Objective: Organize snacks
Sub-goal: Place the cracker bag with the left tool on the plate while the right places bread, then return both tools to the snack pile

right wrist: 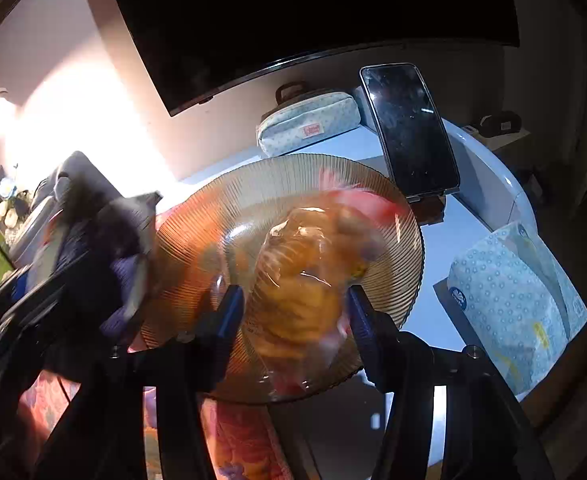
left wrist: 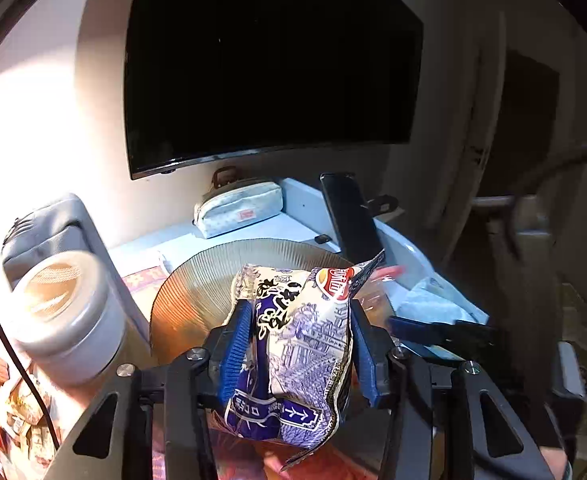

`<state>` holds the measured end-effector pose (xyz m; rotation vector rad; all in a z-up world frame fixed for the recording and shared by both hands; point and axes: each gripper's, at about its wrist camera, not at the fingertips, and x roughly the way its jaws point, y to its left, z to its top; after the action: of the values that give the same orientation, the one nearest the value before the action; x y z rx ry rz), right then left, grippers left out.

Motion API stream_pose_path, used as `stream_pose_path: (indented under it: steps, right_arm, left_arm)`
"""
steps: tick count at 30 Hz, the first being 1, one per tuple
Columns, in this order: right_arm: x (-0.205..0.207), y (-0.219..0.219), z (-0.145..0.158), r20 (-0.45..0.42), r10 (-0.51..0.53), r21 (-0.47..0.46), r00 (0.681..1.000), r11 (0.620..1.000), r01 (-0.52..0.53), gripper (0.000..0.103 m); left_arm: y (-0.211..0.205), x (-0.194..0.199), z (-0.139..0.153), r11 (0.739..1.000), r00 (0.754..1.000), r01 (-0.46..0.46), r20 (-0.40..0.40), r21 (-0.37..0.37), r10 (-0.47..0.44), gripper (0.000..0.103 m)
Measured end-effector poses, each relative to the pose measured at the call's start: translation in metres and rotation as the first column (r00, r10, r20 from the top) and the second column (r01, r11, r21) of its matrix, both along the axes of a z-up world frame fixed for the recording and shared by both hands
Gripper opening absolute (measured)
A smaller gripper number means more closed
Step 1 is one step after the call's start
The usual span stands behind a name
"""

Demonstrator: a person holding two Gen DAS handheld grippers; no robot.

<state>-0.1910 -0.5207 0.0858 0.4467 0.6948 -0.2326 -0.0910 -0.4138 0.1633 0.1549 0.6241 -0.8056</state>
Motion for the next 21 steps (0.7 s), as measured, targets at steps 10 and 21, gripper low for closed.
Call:
stream_pose_path:
  steps: [10,21]
  right_arm:
    - [-0.024,-0.003,0.008,0.04,-0.015,0.023,0.999,1.0,0.014,0.061]
    - [-0.043,0.052,0.03,0.086,0.112,-0.005,0.99,0.994,-0.112,0.061]
  left_arm:
    - [0.025,-0.004,0.023,0.997,0.999,0.002,0.038,-0.079,0.001,0.064]
    - [0.113,-0.033,0.064,0.982,0.999,-0.007,0.047,-0.187,0.016,0.064]
